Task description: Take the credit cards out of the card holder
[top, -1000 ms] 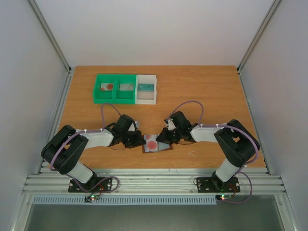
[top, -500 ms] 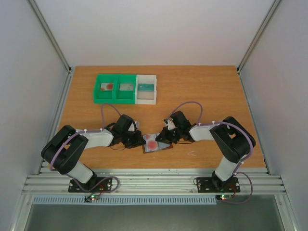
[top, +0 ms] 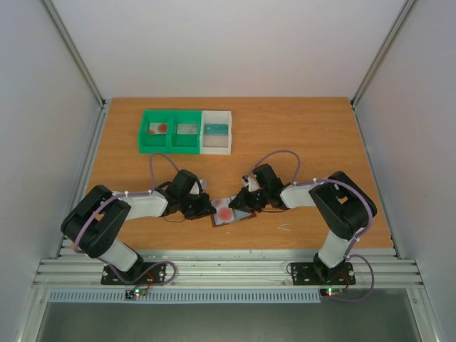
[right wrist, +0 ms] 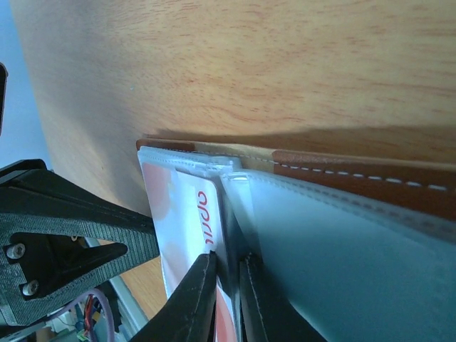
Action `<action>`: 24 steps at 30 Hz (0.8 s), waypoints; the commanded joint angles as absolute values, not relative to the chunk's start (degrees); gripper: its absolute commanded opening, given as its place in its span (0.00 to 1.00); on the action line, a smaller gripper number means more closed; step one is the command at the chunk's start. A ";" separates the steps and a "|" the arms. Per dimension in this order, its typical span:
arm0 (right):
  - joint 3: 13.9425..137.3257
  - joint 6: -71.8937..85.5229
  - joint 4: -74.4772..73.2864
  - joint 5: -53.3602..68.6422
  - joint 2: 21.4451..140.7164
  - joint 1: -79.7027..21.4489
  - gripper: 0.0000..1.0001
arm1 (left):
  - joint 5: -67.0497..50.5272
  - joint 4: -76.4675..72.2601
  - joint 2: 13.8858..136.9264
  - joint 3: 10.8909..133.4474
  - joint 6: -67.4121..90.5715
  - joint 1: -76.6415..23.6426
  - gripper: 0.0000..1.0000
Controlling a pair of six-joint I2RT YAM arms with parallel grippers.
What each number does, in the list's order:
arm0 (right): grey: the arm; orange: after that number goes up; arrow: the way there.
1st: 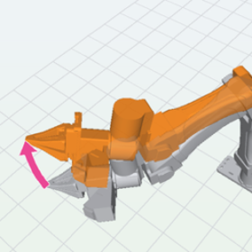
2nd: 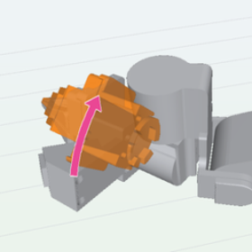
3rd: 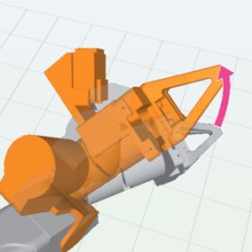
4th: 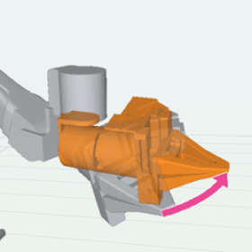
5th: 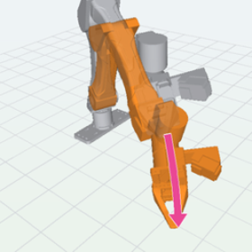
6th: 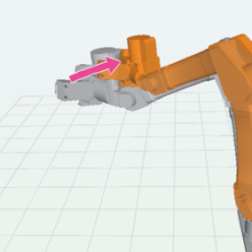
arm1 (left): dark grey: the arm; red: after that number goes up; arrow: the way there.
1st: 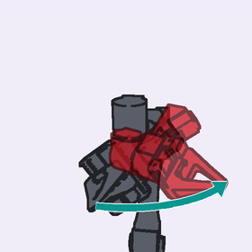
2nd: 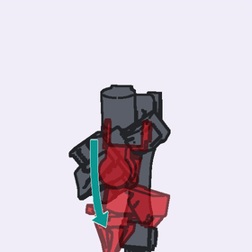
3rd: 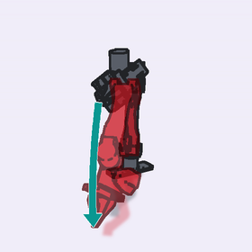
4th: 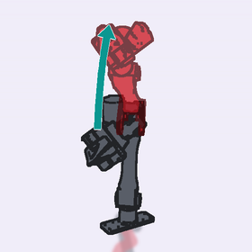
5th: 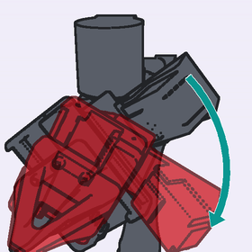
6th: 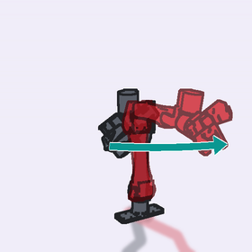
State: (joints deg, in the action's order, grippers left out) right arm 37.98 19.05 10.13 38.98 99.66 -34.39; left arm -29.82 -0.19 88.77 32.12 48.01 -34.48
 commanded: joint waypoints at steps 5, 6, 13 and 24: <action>37.62 17.94 11.28 41.66 99.68 -35.68 0.01 | -26.85 2.41 91.08 32.27 47.57 -34.81 0.01; 37.51 17.53 10.65 40.88 98.63 -35.64 0.01 | -26.63 2.95 90.95 32.43 47.42 -34.87 0.03; 37.05 16.16 7.57 38.42 95.21 -34.99 0.01 | -24.47 7.16 89.56 33.39 45.41 -34.89 0.04; 35.90 14.29 4.34 35.90 91.55 -33.40 0.01 | -24.17 7.80 89.70 33.54 44.48 -34.85 0.03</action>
State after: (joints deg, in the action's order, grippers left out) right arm 36.42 16.75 6.76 37.50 94.21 -33.93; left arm -28.25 3.62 88.75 33.89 45.93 -34.65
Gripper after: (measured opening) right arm 0.013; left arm 0.037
